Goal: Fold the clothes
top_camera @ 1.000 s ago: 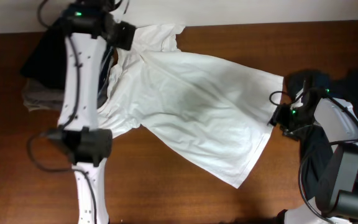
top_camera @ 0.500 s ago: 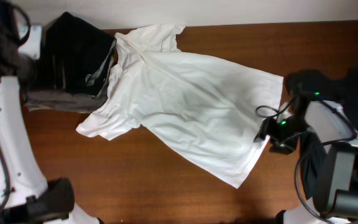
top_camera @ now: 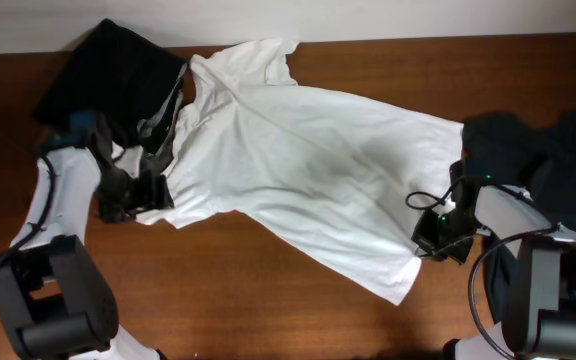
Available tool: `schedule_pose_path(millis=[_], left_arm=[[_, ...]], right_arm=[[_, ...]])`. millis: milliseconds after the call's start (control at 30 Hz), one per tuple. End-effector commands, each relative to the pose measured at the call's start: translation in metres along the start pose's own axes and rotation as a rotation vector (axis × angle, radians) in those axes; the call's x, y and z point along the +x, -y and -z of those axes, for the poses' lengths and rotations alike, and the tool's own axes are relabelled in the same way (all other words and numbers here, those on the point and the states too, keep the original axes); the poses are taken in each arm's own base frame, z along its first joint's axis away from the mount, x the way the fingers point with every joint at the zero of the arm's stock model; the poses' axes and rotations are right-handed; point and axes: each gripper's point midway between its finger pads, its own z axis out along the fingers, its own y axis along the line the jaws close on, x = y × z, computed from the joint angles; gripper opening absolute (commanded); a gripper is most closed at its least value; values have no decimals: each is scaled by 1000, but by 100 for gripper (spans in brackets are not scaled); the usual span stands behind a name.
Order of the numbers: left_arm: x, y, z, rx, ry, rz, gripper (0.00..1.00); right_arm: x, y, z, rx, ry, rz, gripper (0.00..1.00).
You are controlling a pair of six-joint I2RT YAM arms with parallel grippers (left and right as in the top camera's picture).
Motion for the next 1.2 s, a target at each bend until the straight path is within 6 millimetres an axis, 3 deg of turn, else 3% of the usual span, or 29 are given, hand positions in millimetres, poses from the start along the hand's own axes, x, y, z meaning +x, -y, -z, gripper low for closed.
schedule_pose_path(millis=[0, 133, 167, 267, 333, 400, 500, 567, 667, 767, 800, 867, 900, 967, 1000, 1067, 1167], left_arm=[[1, 13, -27, 107, 44, 3, 80], [8, 8, -58, 112, 74, 3, 79], [9, 7, -63, 112, 79, 1, 73], [14, 5, -72, 112, 83, 0, 33], [13, 5, -72, 112, 86, -2, 29], [13, 11, -71, 146, 89, -3, 4], [34, 25, -68, 227, 2, 28, 0], [68, 26, -64, 224, -134, 73, 0], [101, 29, -54, 224, -267, 117, 0], [117, 35, -41, 235, -320, 143, 0], [120, 36, -33, 231, -309, 138, 9], [112, 36, -26, 221, -246, 117, 36], [105, 33, -23, 201, -197, 99, 49], [85, 24, -12, 136, -92, 62, 61], [76, 19, -7, 99, -48, 48, 76], [59, 7, -4, 28, 31, 27, 82], [23, -4, -11, -24, 166, 0, 81]], right_arm=[[-14, 24, -4, 130, 46, -8, 5], [-21, 28, 0, 163, 76, -6, 5], [-22, 27, 0, 161, 81, -6, 5], [-30, 27, 5, 171, 111, -3, 5], [-37, 29, 10, 185, 133, -8, 6], [-42, 34, 14, 185, 140, -10, 6], [-44, 49, 19, 194, 128, -23, 6], [-45, 59, 21, 191, 119, -51, 7], [-45, 60, 21, 178, 114, -46, 9], [-47, 60, 21, 178, 120, -46, 11], [-49, 62, 22, 186, 131, -47, 11], [-52, 61, 23, 183, 139, -48, 12], [-52, 61, 23, 182, 140, -48, 11], [-52, 61, 24, 182, 140, -48, 12], [-52, 61, 24, 182, 141, -48, 12], [-53, 61, 24, 182, 144, -48, 12], [-53, 61, 24, 182, 141, -49, 11]])
